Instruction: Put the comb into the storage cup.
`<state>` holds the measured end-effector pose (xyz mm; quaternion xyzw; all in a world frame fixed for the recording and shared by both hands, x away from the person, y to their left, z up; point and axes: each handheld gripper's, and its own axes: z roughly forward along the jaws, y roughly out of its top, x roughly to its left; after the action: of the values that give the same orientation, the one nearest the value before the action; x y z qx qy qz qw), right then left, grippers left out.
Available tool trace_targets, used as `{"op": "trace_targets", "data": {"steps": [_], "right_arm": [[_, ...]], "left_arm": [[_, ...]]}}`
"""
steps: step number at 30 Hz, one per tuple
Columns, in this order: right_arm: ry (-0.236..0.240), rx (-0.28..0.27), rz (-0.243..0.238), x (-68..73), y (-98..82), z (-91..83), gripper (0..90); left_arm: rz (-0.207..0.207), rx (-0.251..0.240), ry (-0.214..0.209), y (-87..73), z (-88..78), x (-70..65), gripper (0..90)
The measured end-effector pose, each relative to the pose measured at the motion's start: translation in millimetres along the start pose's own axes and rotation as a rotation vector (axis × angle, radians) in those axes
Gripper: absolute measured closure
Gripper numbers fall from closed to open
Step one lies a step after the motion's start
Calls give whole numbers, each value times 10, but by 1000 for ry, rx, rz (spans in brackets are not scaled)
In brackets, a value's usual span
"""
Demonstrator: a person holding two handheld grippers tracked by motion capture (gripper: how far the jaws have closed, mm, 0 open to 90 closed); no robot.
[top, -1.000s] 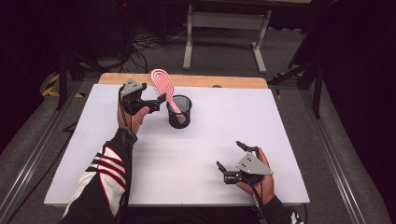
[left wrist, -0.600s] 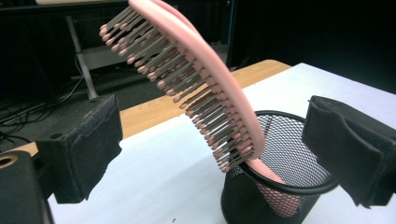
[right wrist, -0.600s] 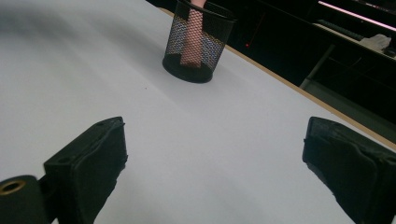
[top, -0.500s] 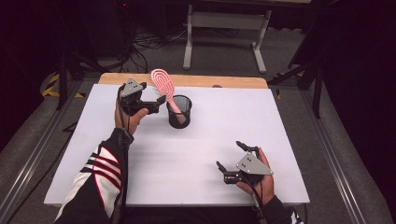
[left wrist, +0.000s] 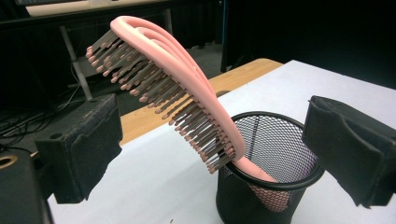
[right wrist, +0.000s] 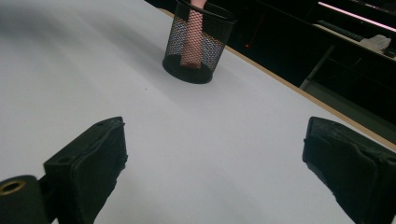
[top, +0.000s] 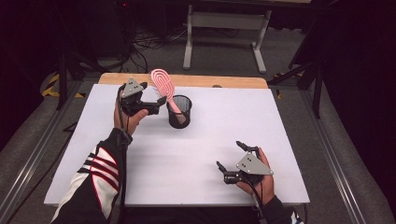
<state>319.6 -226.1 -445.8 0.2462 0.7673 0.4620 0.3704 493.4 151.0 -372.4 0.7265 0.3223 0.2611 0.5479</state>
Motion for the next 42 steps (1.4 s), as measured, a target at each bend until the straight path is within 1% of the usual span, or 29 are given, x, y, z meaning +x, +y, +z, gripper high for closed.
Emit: {"op": "trace_targets", "data": {"steps": [7, 11, 15, 20, 26, 37, 42], "right_arm": [[-1, -4, 0, 0, 3, -3, 69], [-1, -4, 1, -3, 1, -2, 69], [-2, -5, 1, -3, 2, -2, 69], [0, -5, -1, 2, 3, 1, 69], [0, -6, 1, 1, 4, 0, 69], [-1, -7, 3, 0, 6, -5, 69], [-2, -7, 3, -2, 7, -6, 69]], "left_arm": [[10, -4, -6, 4, -25, -27, 63], [24, -8, -10, 5, -45, -54, 63], [27, -12, -18, 7, -62, -67, 63], [47, -21, -25, 30, -108, -109, 65], [70, -18, -33, 37, -138, -151, 65], [96, -23, -52, 57, -187, -227, 66], [102, -25, -59, 61, -205, -250, 66]]}}
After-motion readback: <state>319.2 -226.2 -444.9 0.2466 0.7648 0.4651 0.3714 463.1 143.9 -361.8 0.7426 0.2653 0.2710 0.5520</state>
